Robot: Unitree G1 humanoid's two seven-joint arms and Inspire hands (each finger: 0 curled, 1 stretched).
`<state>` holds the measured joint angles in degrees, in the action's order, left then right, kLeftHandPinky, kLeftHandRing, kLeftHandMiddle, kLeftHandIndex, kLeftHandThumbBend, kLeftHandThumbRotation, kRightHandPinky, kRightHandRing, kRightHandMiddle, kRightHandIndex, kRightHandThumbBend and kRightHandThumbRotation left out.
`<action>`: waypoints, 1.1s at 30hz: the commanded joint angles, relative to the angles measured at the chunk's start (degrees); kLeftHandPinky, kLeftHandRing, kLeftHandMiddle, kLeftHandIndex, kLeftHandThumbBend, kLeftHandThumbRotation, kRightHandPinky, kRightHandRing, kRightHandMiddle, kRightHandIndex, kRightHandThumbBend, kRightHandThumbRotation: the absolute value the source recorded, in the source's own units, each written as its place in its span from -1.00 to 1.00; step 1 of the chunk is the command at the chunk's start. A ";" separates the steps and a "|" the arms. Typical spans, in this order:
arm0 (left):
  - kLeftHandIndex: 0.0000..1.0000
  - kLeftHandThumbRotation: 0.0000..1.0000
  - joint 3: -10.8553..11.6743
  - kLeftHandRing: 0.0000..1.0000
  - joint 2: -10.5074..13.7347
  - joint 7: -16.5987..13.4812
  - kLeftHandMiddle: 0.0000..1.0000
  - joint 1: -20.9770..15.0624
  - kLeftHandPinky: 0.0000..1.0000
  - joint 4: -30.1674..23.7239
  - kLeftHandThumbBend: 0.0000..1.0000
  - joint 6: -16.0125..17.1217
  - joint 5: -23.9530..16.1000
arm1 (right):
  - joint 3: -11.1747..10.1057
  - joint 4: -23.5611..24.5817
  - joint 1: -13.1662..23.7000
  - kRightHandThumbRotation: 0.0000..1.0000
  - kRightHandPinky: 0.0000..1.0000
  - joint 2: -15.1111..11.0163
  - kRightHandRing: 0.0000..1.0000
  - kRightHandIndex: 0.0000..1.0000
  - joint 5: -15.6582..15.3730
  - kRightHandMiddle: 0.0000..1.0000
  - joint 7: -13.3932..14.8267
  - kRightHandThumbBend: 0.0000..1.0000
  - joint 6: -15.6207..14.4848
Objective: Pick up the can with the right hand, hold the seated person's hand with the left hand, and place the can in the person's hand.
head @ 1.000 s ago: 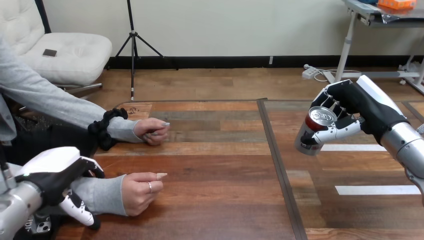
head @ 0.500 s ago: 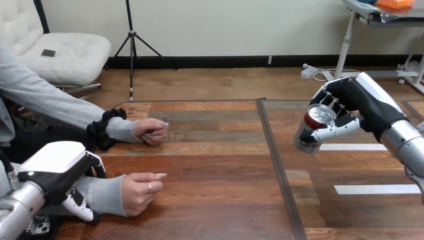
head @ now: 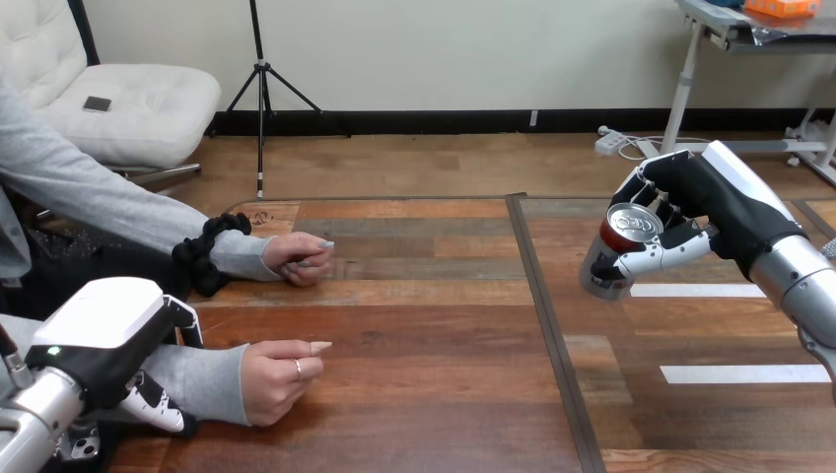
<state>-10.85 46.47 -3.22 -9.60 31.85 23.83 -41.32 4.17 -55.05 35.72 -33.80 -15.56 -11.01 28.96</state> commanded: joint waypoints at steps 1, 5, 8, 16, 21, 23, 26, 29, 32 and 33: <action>-0.07 -1.00 0.10 -0.33 0.73 -2.65 -0.18 -2.20 -0.46 1.21 0.79 1.53 0.35 | -1.64 3.00 3.19 -1.00 -0.49 -0.81 -0.39 -0.21 1.56 -0.29 0.50 0.78 1.04; -0.08 -1.00 0.38 -0.39 0.98 -4.24 -0.23 -2.02 -0.51 1.06 0.82 3.12 0.36 | -1.61 3.00 3.23 -1.00 -0.48 -0.87 -0.39 -0.21 1.47 -0.28 0.54 0.78 0.95; -0.10 -1.00 0.66 -0.42 0.98 -4.36 -0.25 -1.97 -0.54 1.08 0.85 3.72 0.89 | -1.53 2.98 3.24 -1.00 -0.47 -0.92 -0.37 -0.21 1.28 -0.27 0.74 0.78 0.94; -0.10 -1.00 1.12 -0.44 1.01 -4.26 -0.27 -1.95 -0.57 1.05 0.86 4.06 1.60 | -1.65 2.68 3.27 -1.00 -0.44 -0.85 -0.35 -0.21 1.55 -0.26 0.50 0.78 0.94; -0.09 -1.00 1.43 -0.44 1.23 -4.71 -0.27 -2.00 -0.57 1.39 0.88 4.88 1.95 | -1.71 2.60 3.29 -1.00 -0.44 -0.85 -0.34 -0.21 1.76 -0.25 0.13 0.77 0.84; -0.09 -1.00 1.61 -0.44 1.20 -4.52 -0.28 -2.00 -0.57 1.37 0.88 4.75 2.25 | -1.70 2.71 3.26 -1.00 -0.44 -0.84 -0.34 -0.21 1.72 -0.25 0.16 0.77 0.63; -0.08 -1.00 1.92 -0.46 1.11 -4.34 -0.29 -1.90 -0.58 1.18 0.89 4.42 2.70 | -1.65 2.92 3.19 -1.00 -0.43 -0.84 -0.34 -0.21 1.57 -0.24 0.35 0.77 0.39; -0.08 -1.00 2.13 -0.48 1.19 -4.15 -0.31 -1.76 -0.60 0.76 0.88 4.10 3.04 | -1.60 3.01 3.13 -1.00 -0.42 -0.85 -0.33 -0.21 1.44 -0.24 0.53 0.76 0.35; -0.07 -1.00 2.12 -0.50 1.49 -4.12 -0.34 -1.68 -0.62 0.28 0.88 3.94 3.05 | -1.54 3.10 3.11 -1.00 -0.42 -0.84 -0.33 -0.21 1.30 -0.24 0.68 0.76 0.16; -0.07 -1.00 2.11 -0.51 1.57 -4.22 -0.35 -1.68 -0.63 0.17 0.88 3.91 2.97 | -1.51 3.15 3.10 -1.00 -0.42 -0.85 -0.33 -0.21 1.22 -0.24 0.74 0.76 0.07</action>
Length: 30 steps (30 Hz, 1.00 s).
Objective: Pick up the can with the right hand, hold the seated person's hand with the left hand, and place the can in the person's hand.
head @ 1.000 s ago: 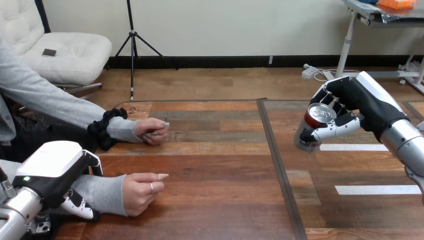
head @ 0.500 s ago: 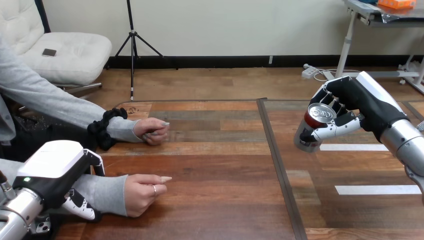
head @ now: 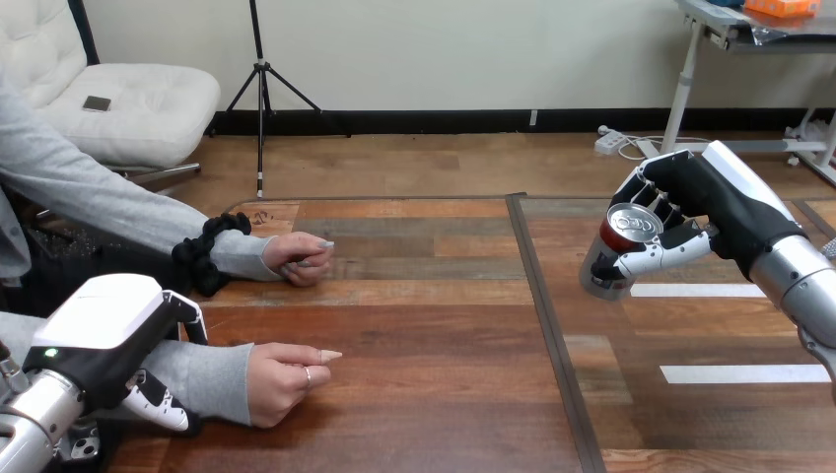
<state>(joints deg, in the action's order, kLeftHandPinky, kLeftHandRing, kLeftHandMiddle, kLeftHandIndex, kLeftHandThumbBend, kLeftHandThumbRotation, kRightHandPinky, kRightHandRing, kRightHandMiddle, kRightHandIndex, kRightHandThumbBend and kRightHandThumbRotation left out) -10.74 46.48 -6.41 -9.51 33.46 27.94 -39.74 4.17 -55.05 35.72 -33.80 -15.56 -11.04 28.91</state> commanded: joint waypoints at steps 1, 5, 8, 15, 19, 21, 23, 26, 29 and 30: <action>-0.07 -1.00 2.00 -0.52 1.62 -1.10 -0.35 -1.76 -0.64 -1.51 0.88 -0.22 1.33 | -1.49 3.18 3.10 -1.00 -0.42 -0.86 -0.33 -0.21 1.16 -0.24 0.80 0.76 0.06; -0.08 -1.00 2.26 -0.54 1.86 -1.99 -0.37 -1.64 -0.65 -1.96 0.91 0.13 1.18 | -1.45 3.36 3.12 -1.00 -0.43 -0.85 -0.35 -0.20 1.19 -0.25 0.56 0.77 -0.25; -0.08 -1.00 2.45 -0.54 1.91 -2.51 -0.38 -1.55 -0.66 -2.08 0.93 0.56 1.26 | -1.45 3.31 3.16 -1.00 -0.44 -0.85 -0.36 -0.20 1.30 -0.26 0.34 0.77 -0.21; -0.09 -1.00 3.44 -0.57 1.91 -1.35 -0.40 -1.09 -0.69 -3.52 0.94 0.22 2.87 | -1.35 3.21 3.23 -1.00 -0.43 -0.88 -0.35 -0.20 1.15 -0.25 0.42 0.78 -0.14; -0.09 -1.00 4.25 -0.57 1.73 -0.59 -0.39 -1.04 -0.69 -3.64 0.94 0.98 4.95 | -1.40 2.99 3.27 -1.00 -0.43 -0.86 -0.35 -0.20 1.32 -0.25 0.28 0.78 0.32; -0.09 -1.00 4.47 -0.58 1.74 -0.39 -0.40 -1.12 -0.69 -3.51 0.94 1.66 5.73 | -1.41 2.94 3.29 -1.00 -0.42 -0.86 -0.35 -0.20 1.36 -0.25 0.23 0.78 0.48; -0.09 -1.00 4.55 -0.57 1.97 0.07 -0.40 -1.61 -0.69 -2.70 0.94 3.00 6.78 | -1.32 3.07 3.29 -1.00 -0.42 -0.89 -0.35 -0.20 1.15 -0.25 0.42 0.78 0.32; -0.10 -1.00 4.60 -0.57 2.19 0.31 -0.40 -2.07 -0.69 -2.01 0.94 3.87 7.30 | -1.22 3.14 3.31 -1.00 -0.42 -0.91 -0.35 -0.20 0.94 -0.25 0.59 0.78 0.16; -0.10 -1.00 4.80 -0.53 2.52 -0.01 -0.36 -2.46 -0.65 -1.88 0.95 4.04 7.27 | -1.15 3.09 3.38 -1.00 -0.42 -0.91 -0.34 -0.20 0.81 -0.25 0.68 0.78 0.00; -0.10 -1.00 4.89 -0.51 2.55 -0.07 -0.35 -2.47 -0.63 -1.97 0.95 4.00 7.21 | -1.15 3.07 3.40 -1.00 -0.42 -0.90 -0.34 -0.20 0.82 -0.25 0.66 0.77 -0.01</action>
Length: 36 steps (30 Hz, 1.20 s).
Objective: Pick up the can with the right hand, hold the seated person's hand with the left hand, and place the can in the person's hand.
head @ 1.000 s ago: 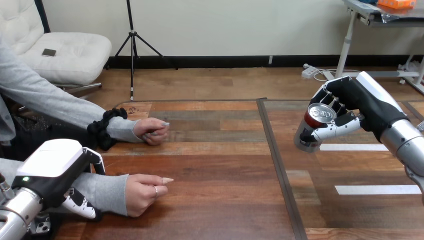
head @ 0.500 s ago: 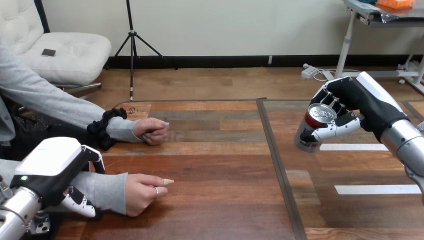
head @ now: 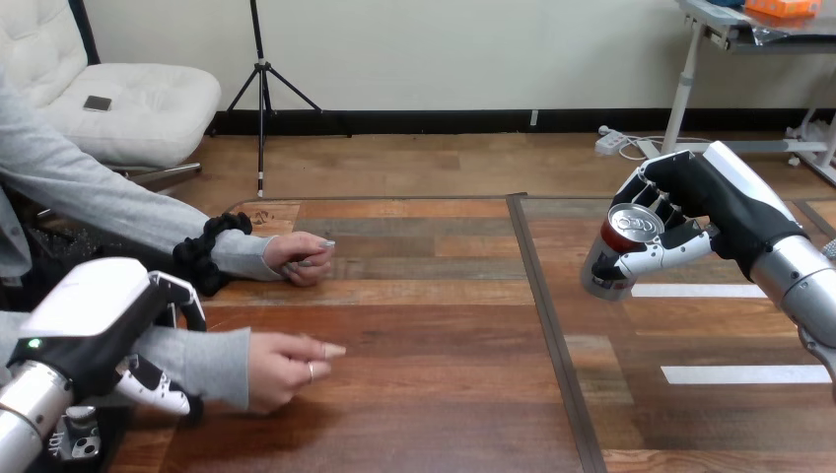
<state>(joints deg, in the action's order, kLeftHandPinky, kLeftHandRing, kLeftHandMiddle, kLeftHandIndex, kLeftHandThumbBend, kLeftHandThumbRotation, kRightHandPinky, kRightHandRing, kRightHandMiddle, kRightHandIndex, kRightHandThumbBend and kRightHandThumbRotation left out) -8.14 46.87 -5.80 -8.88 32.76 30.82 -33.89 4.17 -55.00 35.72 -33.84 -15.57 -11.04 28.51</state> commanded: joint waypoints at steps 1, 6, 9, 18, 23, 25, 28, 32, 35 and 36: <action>-0.10 -1.00 2.54 -0.50 2.21 -0.42 -0.34 -3.02 -0.62 -1.80 0.96 0.52 1.38 | -1.18 3.02 3.40 -1.00 -0.42 -0.83 -0.34 -0.20 0.89 -0.24 0.66 0.77 0.34; -0.10 -1.00 3.24 -0.42 2.28 0.34 -0.27 -3.02 -0.53 -2.80 0.95 -0.47 1.69 | -1.25 2.96 3.42 -1.00 -0.42 -0.70 -0.34 -0.20 0.98 -0.24 0.74 0.78 0.35; -0.10 -1.00 3.78 -0.40 2.31 1.15 -0.26 -2.96 -0.51 -3.94 0.95 -1.24 2.17 | -1.18 2.86 3.46 -1.00 -0.42 -0.71 -0.35 -0.20 0.85 -0.25 0.86 0.78 0.45; -0.10 -1.00 5.39 -0.41 2.51 3.34 -0.27 -2.44 -0.51 -7.60 0.91 -3.44 3.52 | -0.88 2.66 3.58 -1.00 -0.42 -0.71 -0.34 -0.20 0.25 -0.25 1.33 0.79 0.14; -0.10 -1.00 6.08 -0.45 2.42 3.01 -0.32 -2.48 -0.54 -8.07 0.91 -3.14 3.33 | -0.88 2.48 3.66 -1.00 -0.41 -0.60 -0.34 -0.20 0.39 -0.25 1.11 0.80 0.22; -0.10 -1.00 6.31 -0.46 2.25 2.93 -0.33 -2.50 -0.55 -8.11 0.92 -3.18 3.29 | -0.87 2.48 3.67 -1.00 -0.40 -0.55 -0.34 -0.20 0.40 -0.25 1.09 0.80 0.22; -0.10 -1.00 6.57 -0.48 2.03 2.92 -0.34 -2.54 -0.56 -8.22 0.92 -3.32 3.28 | -0.83 2.42 3.70 -1.00 -0.40 -0.50 -0.33 -0.20 0.37 -0.25 1.14 0.79 0.32; -0.11 -1.00 6.81 -0.50 1.89 2.95 -0.36 -2.56 -0.58 -8.50 0.93 -3.34 3.16 | -0.79 2.14 3.76 -1.00 -0.40 -0.40 -0.33 -0.20 0.33 -0.24 1.29 0.79 0.70; -0.11 -1.00 6.84 -0.50 1.88 3.20 -0.35 -2.56 -0.58 -8.92 0.93 -3.63 2.97 | -0.72 1.98 3.81 -1.00 -0.40 -0.32 -0.33 -0.20 0.24 -0.24 1.44 0.79 0.87; -0.11 -1.00 6.86 -0.49 1.88 3.28 -0.35 -2.53 -0.58 -9.04 0.92 -3.72 2.93 | -0.71 1.97 3.81 -1.00 -0.40 -0.31 -0.33 -0.20 0.23 -0.24 1.46 0.80 0.89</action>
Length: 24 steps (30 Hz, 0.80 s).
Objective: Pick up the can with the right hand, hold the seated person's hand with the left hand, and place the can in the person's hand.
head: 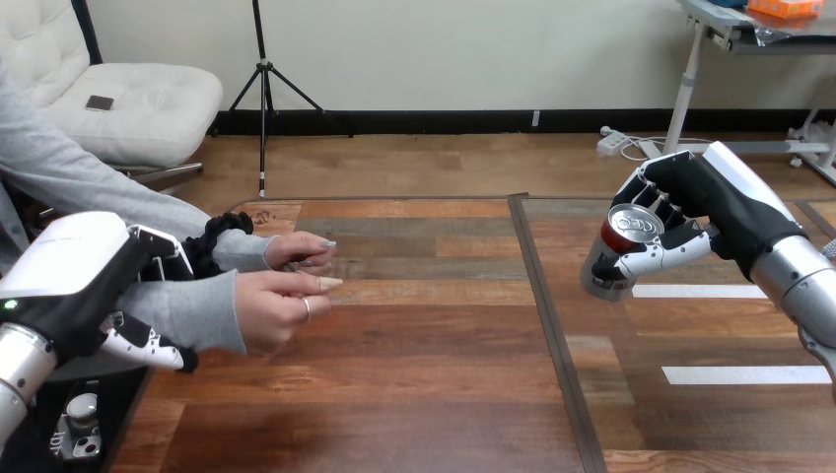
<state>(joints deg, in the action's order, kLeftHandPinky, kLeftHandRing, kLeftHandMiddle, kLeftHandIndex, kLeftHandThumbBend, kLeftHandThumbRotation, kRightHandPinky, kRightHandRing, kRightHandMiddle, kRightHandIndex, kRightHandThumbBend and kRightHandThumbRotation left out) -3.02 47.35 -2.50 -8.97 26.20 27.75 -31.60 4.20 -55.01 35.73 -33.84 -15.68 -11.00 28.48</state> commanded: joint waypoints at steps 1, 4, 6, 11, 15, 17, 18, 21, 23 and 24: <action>-0.11 -1.00 1.78 -0.48 1.38 0.19 -0.34 -2.45 -0.57 -2.59 0.92 -0.59 0.81 | -0.73 1.98 3.83 -1.00 -0.40 -0.28 -0.33 -0.20 0.35 -0.25 1.39 0.80 0.92; -0.11 -1.00 1.81 -0.47 1.31 0.66 -0.33 -2.61 -0.56 -2.43 0.91 -0.20 1.33 | -0.74 1.96 3.89 -1.00 -0.40 -0.17 -0.33 -0.20 0.47 -0.25 1.23 0.80 0.89; -0.11 -1.00 1.81 -0.45 1.26 0.94 -0.31 -2.79 -0.54 -2.16 0.91 0.13 1.64 | -0.76 1.93 3.94 -1.00 -0.40 -0.11 -0.34 -0.20 0.58 -0.25 1.08 0.80 0.89; -0.11 -1.00 1.85 -0.39 0.83 2.01 -0.27 -2.98 -0.48 -2.43 0.88 -0.45 2.40 | -0.83 1.72 4.17 -1.00 -0.39 0.11 -0.33 -0.21 1.07 -0.24 0.33 0.78 1.20; -0.11 -1.00 1.79 -0.39 0.57 2.55 -0.26 -3.10 -0.47 -2.75 0.86 -1.05 2.44 | -0.77 1.62 4.32 -1.00 -0.39 0.32 -0.32 -0.21 1.04 -0.23 0.42 0.77 1.39; -0.11 -1.00 1.66 -0.38 0.41 2.50 -0.26 -3.26 -0.47 -2.61 0.86 -0.97 2.38 | -0.66 1.73 4.42 -1.00 -0.38 0.51 -0.32 -0.21 0.87 -0.23 0.63 0.77 1.02; -0.11 -1.00 1.64 -0.38 0.36 2.49 -0.25 -3.31 -0.47 -2.57 0.86 -0.94 2.36 | -0.63 1.77 4.44 -1.00 -0.38 0.56 -0.31 -0.20 0.83 -0.23 0.69 0.77 0.91; -0.11 -1.00 1.60 -0.37 0.10 2.28 -0.24 -3.34 -0.46 -2.67 0.87 -0.72 2.35 | -0.58 1.86 4.53 -1.00 -0.37 0.84 -0.31 -0.20 0.86 -0.22 0.73 0.76 0.77; -0.11 -1.00 1.68 -0.37 -0.24 1.93 -0.24 -3.25 -0.46 -2.83 0.87 -0.26 2.61 | -0.47 1.98 4.58 -1.00 -0.37 1.05 -0.31 -0.20 0.77 -0.22 0.84 0.76 0.79; -0.11 -1.00 1.71 -0.37 -0.33 1.84 -0.25 -3.23 -0.46 -2.87 0.87 -0.13 2.68 | -0.44 2.00 4.60 -1.00 -0.37 1.10 -0.31 -0.20 0.74 -0.22 0.87 0.76 0.81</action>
<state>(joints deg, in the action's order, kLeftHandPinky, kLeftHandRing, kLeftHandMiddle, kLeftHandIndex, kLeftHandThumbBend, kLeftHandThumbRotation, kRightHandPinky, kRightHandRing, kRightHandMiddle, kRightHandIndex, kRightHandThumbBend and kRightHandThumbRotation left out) -2.27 47.27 -0.05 -9.09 25.82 27.11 -29.80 4.28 -55.01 35.73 -33.72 -15.67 -11.01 28.49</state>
